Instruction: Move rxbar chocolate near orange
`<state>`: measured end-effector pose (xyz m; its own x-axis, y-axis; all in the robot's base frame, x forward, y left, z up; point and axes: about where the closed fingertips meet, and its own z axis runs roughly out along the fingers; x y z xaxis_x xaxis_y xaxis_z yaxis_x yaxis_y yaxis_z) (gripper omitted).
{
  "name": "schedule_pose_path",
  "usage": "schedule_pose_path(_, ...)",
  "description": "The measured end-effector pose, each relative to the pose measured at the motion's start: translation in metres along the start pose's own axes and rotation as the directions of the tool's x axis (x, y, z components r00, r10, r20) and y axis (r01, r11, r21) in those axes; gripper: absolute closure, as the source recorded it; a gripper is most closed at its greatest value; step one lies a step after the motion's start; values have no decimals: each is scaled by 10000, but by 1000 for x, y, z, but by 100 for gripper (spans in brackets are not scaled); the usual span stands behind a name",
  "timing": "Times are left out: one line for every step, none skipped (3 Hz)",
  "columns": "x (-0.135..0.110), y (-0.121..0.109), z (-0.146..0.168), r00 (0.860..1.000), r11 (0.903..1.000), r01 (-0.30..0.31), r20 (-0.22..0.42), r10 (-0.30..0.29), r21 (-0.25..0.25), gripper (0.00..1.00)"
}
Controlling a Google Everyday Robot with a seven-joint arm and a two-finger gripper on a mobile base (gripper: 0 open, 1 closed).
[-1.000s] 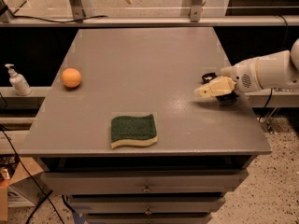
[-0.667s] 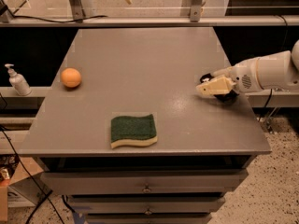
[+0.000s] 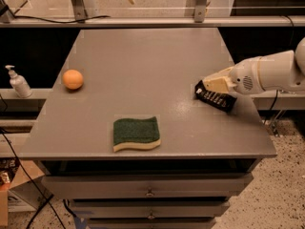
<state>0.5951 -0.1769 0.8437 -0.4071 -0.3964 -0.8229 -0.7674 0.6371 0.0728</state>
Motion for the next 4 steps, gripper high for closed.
schedule_pose_path(-8, 9, 10, 9997, 9992, 261, 21, -261, -293, 100)
schedule_pose_path(-10, 16, 22, 9994, 9972, 351, -15, -352, -655, 100)
schedule_pose_path(-29, 34, 27, 9967, 9904, 768, 348, -733, -1150, 100)
schedule_pose_path(-66, 74, 34, 9795, 9631, 1945, 888, -1807, -1862, 100)
